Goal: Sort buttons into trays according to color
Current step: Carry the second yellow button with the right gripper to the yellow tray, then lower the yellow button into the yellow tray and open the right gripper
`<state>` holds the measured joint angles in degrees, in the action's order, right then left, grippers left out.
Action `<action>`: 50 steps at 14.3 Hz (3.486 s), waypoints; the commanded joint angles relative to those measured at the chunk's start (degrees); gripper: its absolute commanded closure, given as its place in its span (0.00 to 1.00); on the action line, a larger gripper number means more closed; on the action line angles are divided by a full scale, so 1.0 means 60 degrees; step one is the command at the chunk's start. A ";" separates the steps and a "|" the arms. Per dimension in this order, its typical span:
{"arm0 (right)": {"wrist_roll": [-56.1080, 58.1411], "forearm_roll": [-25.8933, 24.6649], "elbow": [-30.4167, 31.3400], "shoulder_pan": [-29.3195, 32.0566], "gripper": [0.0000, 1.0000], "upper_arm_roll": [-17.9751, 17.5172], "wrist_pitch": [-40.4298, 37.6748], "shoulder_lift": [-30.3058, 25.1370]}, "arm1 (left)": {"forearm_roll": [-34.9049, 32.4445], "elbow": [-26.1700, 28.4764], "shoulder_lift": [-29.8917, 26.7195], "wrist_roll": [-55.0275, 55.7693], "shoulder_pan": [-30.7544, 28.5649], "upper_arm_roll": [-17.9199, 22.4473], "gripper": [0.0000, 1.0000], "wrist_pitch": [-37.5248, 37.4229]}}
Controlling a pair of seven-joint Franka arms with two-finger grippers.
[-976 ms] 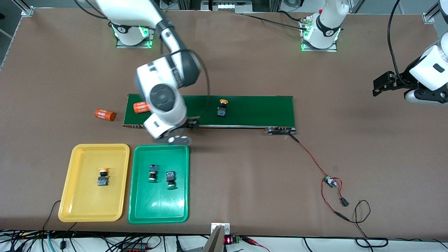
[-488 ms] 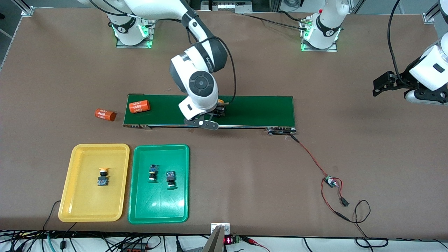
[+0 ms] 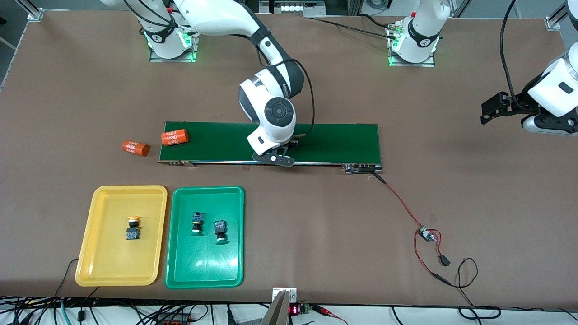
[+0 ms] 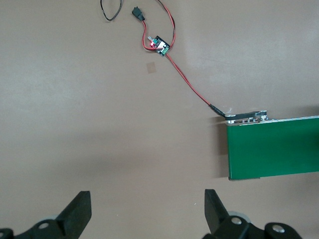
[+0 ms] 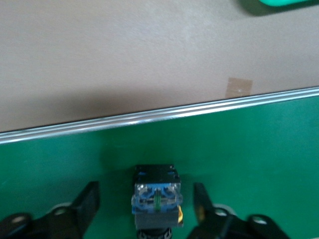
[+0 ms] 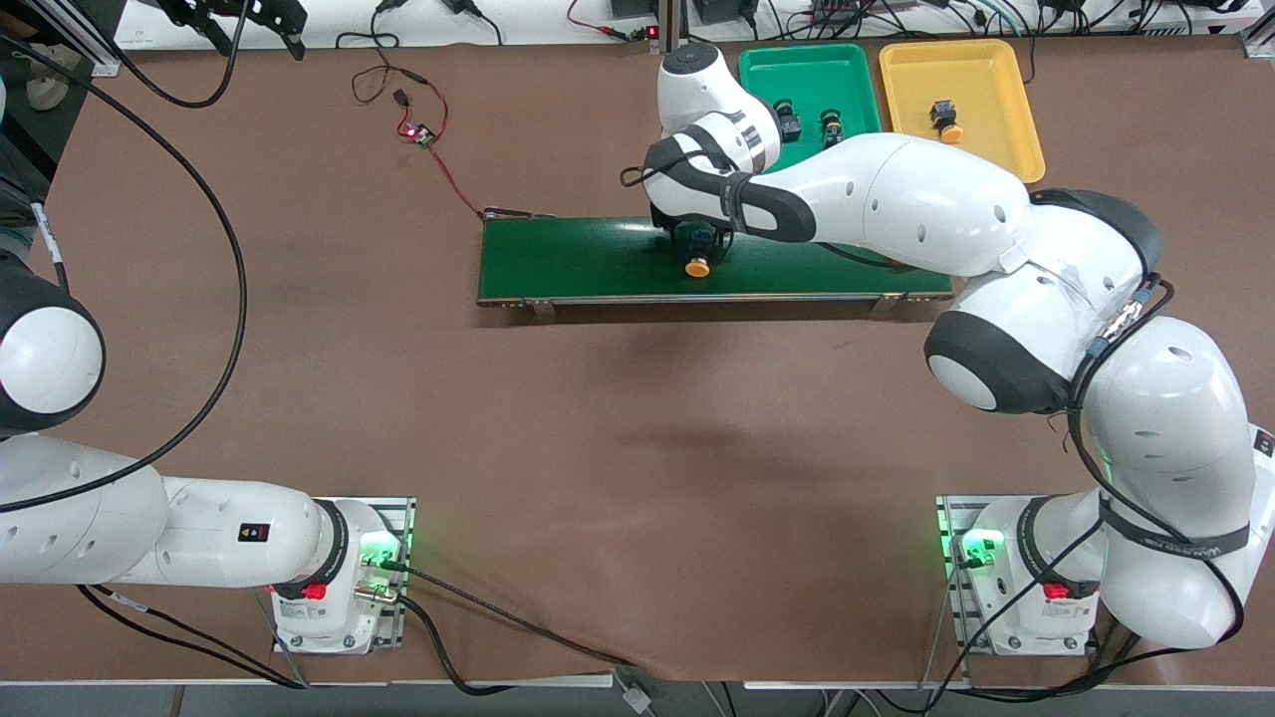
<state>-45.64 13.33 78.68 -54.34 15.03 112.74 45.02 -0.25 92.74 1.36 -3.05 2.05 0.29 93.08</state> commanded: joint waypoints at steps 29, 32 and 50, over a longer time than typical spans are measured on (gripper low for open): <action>0.7870 -0.1138 -0.1190 0.8530 0.98 0.0483 0.2215 0.1255 | -0.0106 -0.0281 0.0126 0.0055 0.0038 -0.0019 0.00 -0.0176; 0.7900 -0.1153 -0.1190 0.8530 0.98 0.0087 0.2741 0.1388 | -0.0106 -0.0281 0.0126 0.0055 0.0038 -0.0019 0.00 -0.0176; 0.7900 -0.1138 -0.1263 0.8237 0.00 -0.0220 0.1151 -0.0219 | -0.0106 -0.0281 0.0126 0.0055 0.0038 -0.0019 0.00 -0.0176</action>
<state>1.26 6.88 69.63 -4.58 14.27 126.20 49.91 -0.24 92.72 1.36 -3.05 2.11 0.24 93.08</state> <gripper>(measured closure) 0.000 0.000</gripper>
